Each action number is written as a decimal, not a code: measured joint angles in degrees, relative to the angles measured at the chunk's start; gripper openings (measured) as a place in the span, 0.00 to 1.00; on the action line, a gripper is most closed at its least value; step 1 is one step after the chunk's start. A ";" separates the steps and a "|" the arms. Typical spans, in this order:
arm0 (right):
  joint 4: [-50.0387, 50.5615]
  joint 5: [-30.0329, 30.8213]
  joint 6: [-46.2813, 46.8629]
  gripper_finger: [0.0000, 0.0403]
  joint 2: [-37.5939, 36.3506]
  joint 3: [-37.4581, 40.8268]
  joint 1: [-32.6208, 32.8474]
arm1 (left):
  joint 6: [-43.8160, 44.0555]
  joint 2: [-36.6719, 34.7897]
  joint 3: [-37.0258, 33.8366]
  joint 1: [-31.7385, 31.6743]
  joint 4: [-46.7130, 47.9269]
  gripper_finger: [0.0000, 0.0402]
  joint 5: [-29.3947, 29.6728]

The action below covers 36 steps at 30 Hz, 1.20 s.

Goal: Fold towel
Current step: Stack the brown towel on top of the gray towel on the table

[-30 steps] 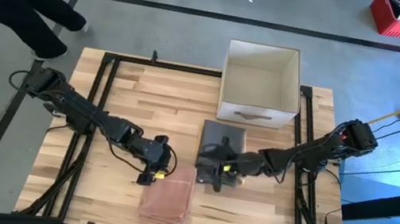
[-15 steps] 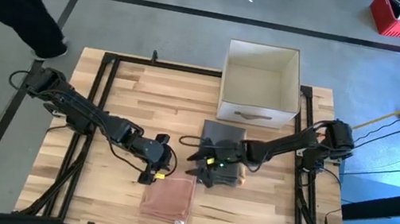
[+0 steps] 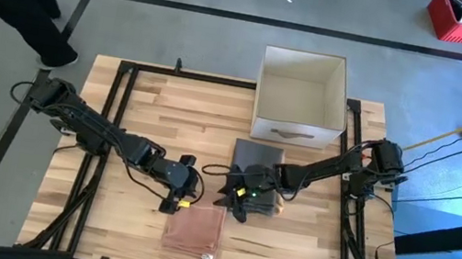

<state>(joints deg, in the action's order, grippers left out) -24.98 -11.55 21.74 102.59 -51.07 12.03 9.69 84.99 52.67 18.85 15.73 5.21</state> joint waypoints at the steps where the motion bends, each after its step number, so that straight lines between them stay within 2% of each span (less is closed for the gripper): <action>1: 0.21 0.45 -0.98 0.31 0.00 0.00 0.27 | 0.18 -0.04 0.06 0.00 0.02 0.04 -0.01; 4: 1.53 3.51 -4.10 0.08 -0.17 -0.18 1.73 | 0.68 -0.28 0.79 0.25 0.44 0.04 -0.02; 5: 2.91 3.92 -5.69 0.05 -0.53 -0.78 2.50 | 0.78 -0.32 1.28 0.34 0.55 0.04 -0.03; 7: 6.93 6.88 -7.00 0.07 -1.87 -2.83 4.74 | 1.46 -0.42 2.49 1.07 0.83 0.04 -0.04; 10: 16.32 14.58 -7.88 0.10 -3.96 -6.91 8.71 | 1.54 -0.50 4.90 2.24 0.30 0.04 -0.08; 14: 27.85 23.02 -8.17 0.04 -6.06 -11.81 13.61 | 1.80 -0.49 6.83 2.95 -3.38 0.04 0.92; 22: 42.71 35.72 0.39 0.06 -12.81 -14.05 19.57 | 0.48 1.14 7.19 0.35 -15.70 0.04 3.19; 29: 54.38 37.03 6.48 0.05 -19.98 -14.01 20.17 | -1.44 4.37 7.25 -4.15 -24.74 0.04 3.13; 36: 61.18 35.89 12.78 0.05 -27.40 -13.97 19.30 | -3.97 6.69 9.28 -8.10 -27.43 0.04 2.66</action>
<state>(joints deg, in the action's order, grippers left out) 36.20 24.34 34.52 75.18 -65.04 31.33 5.72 91.68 61.95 10.76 -11.70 7.87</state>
